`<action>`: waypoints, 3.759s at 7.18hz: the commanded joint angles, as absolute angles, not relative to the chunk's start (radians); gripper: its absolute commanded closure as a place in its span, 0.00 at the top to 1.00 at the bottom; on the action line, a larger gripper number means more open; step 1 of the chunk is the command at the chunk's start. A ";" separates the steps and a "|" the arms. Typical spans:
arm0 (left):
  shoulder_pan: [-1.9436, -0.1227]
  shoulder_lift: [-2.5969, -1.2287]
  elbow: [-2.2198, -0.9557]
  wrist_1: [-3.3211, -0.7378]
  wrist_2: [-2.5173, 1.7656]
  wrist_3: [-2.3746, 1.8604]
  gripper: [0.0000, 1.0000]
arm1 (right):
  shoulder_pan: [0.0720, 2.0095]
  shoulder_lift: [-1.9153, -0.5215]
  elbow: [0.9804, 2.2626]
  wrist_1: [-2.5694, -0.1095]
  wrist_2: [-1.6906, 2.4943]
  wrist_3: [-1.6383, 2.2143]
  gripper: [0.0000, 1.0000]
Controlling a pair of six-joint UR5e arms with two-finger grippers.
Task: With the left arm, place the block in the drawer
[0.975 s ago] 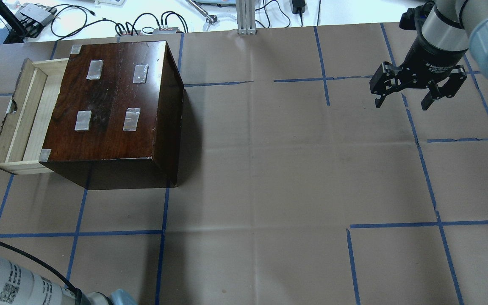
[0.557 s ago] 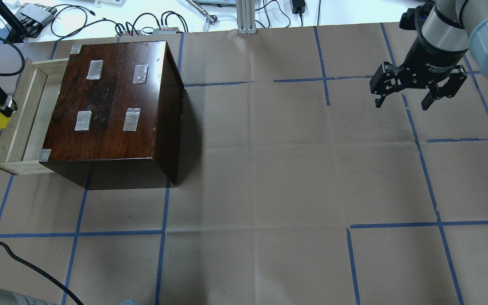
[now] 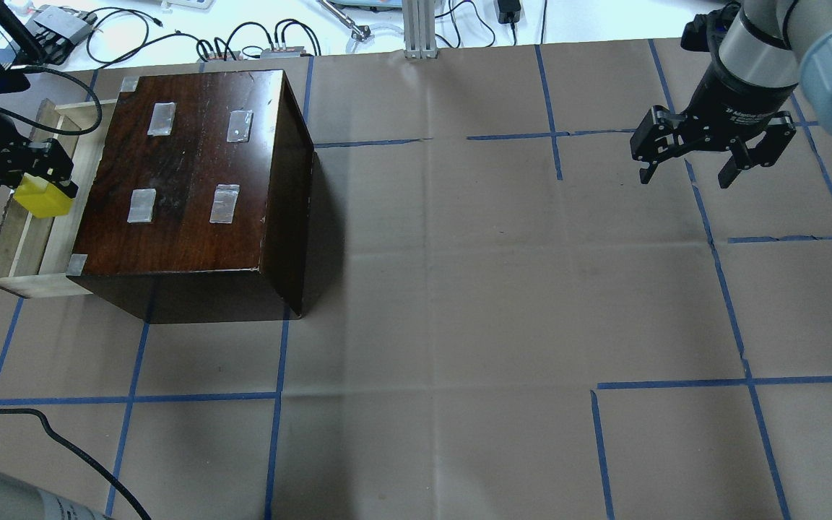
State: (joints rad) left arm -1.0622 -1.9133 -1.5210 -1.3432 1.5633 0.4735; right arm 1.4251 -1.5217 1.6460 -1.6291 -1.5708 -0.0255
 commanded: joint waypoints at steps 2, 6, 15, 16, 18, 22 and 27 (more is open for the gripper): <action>-1.065 -1.954 -1.520 -1.321 1.565 0.476 0.04 | 1.425 -1.522 1.646 -1.629 -1.571 -0.026 1.00; -1.066 -1.973 -1.514 -1.316 1.571 0.477 0.20 | 1.425 -1.522 1.646 -1.629 -1.571 -0.026 1.00; -1.071 -1.869 -1.499 -1.322 1.578 0.483 0.80 | 1.425 -1.522 1.646 -1.629 -1.571 -0.026 1.00; -1.075 -1.837 -1.500 -1.333 1.563 0.474 0.93 | 1.425 -1.522 1.646 -1.629 -1.571 -0.026 1.00; -1.177 -1.751 -1.532 -1.335 1.523 0.424 0.99 | 1.425 -1.522 1.646 -1.629 -1.571 -0.026 1.00; -1.535 -1.636 -1.623 -1.359 1.545 -0.010 0.99 | 1.425 -1.520 1.646 -1.629 -1.571 -0.025 1.00; -1.568 -1.552 -1.760 -1.354 1.542 -0.034 0.99 | 1.425 -1.522 1.646 -1.629 -1.571 -0.025 1.00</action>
State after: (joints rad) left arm -1.5735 -1.5564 -1.7615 -1.3497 1.5432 -0.0357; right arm 1.4251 -1.5217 1.6459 -1.6291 -1.5708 -0.0249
